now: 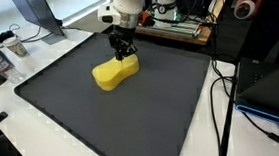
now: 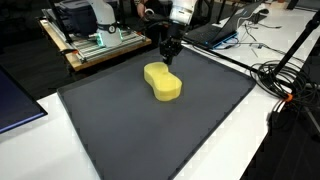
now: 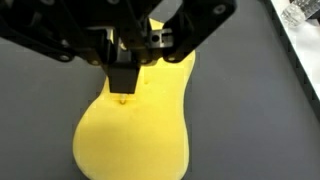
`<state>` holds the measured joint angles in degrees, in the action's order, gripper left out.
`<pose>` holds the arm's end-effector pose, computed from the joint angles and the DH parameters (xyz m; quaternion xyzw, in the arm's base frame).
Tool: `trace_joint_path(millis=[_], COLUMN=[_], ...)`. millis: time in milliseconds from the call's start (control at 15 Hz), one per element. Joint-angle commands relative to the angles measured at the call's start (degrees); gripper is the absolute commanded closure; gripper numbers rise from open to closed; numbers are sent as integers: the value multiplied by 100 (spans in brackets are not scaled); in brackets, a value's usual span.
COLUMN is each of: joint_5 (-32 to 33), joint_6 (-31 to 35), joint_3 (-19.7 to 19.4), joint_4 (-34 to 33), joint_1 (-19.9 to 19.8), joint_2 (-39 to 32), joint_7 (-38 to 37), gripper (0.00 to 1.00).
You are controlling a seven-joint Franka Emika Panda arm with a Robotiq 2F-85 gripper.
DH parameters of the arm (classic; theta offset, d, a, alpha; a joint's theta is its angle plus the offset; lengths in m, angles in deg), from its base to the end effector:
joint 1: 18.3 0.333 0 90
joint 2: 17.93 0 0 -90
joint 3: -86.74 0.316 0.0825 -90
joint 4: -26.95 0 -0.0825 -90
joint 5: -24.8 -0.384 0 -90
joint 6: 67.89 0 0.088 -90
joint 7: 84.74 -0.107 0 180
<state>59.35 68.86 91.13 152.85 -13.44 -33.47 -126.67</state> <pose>0.5420 0.0831 0.2540 0.9806 -0.0547 0.0467 0.1824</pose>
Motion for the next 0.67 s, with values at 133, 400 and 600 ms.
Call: trace_joint_path(millis=[133,400,600], joint_5=[-516,-930,-1375], joint_6=[637,1025,1205], joint_3=[-332,-516,-559], joint_4=[208,369,468], joint_1=[-7,-37,-50], joint_2=[-356,-416,-415], joint_7=[328,711,1123], gripper=[96,96,96])
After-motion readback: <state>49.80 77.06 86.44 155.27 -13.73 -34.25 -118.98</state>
